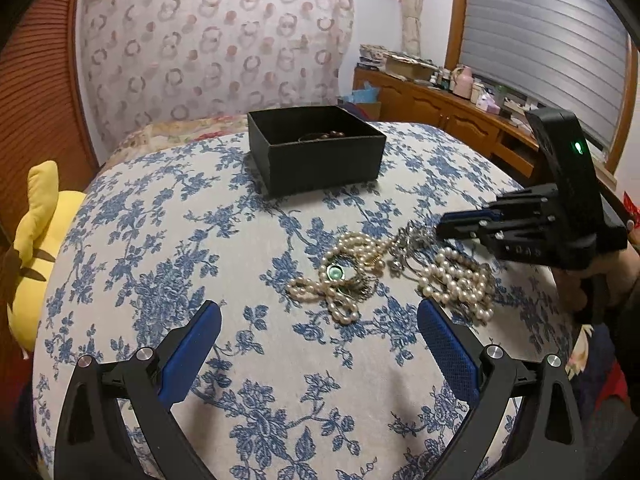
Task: Organize jewelry
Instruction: 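Grasp the gold flower earring with the right gripper while the left grasps a pearl necklace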
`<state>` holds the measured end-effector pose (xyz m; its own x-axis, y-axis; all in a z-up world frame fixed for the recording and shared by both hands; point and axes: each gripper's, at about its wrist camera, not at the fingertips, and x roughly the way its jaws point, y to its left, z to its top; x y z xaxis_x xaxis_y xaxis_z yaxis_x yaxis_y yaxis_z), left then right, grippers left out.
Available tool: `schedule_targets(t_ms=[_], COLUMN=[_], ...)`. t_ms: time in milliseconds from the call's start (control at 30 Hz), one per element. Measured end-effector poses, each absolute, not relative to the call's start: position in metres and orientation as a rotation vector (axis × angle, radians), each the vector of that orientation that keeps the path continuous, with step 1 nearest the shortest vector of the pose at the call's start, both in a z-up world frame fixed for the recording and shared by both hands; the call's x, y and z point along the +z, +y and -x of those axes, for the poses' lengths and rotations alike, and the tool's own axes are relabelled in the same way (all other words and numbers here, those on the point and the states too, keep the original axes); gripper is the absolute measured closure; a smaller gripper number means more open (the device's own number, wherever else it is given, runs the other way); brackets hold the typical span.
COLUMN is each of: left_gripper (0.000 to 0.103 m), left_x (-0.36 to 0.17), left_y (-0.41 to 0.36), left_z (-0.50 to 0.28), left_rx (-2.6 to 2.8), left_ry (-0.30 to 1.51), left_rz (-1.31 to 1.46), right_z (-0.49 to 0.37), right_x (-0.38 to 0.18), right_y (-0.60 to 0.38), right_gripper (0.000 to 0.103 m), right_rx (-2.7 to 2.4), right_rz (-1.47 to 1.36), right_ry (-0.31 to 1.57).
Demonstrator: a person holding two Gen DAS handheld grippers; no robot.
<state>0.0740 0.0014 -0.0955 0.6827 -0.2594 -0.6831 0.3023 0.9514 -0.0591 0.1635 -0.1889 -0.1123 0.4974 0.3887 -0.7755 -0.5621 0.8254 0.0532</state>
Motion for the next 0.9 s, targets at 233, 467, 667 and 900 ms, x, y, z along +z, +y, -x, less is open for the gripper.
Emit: schedule_targets(t_ms=[233, 467, 667, 900], left_gripper=[0.018, 0.064, 0.073, 0.076], left_x=[-0.099, -0.106, -0.105, -0.111], left_y=[-0.002, -0.001, 0.002, 0.009], left_z=[-0.074, -0.086, -0.101, -0.118], left_rx=[-0.322, -0.358, -0.333, -0.287], left_ry=[0.772, 0.825, 0.827, 0.855], left_rz=[-0.065, -0.016, -0.034, -0.065], right_z=[-0.158, -0.140, -0.135, -0.131], right_x=[-0.098, -0.093, -0.093, -0.091], right_y=[-0.204, -0.217, -0.217, -0.215], right_gripper=[0.088, 0.088, 0.088, 0.088], right_rx=[0.549, 0.535, 0.544, 0.557], right_rz=[0.196, 0.160, 0.149, 0.141], right_ry=[0.817, 0.785, 0.779, 0.768])
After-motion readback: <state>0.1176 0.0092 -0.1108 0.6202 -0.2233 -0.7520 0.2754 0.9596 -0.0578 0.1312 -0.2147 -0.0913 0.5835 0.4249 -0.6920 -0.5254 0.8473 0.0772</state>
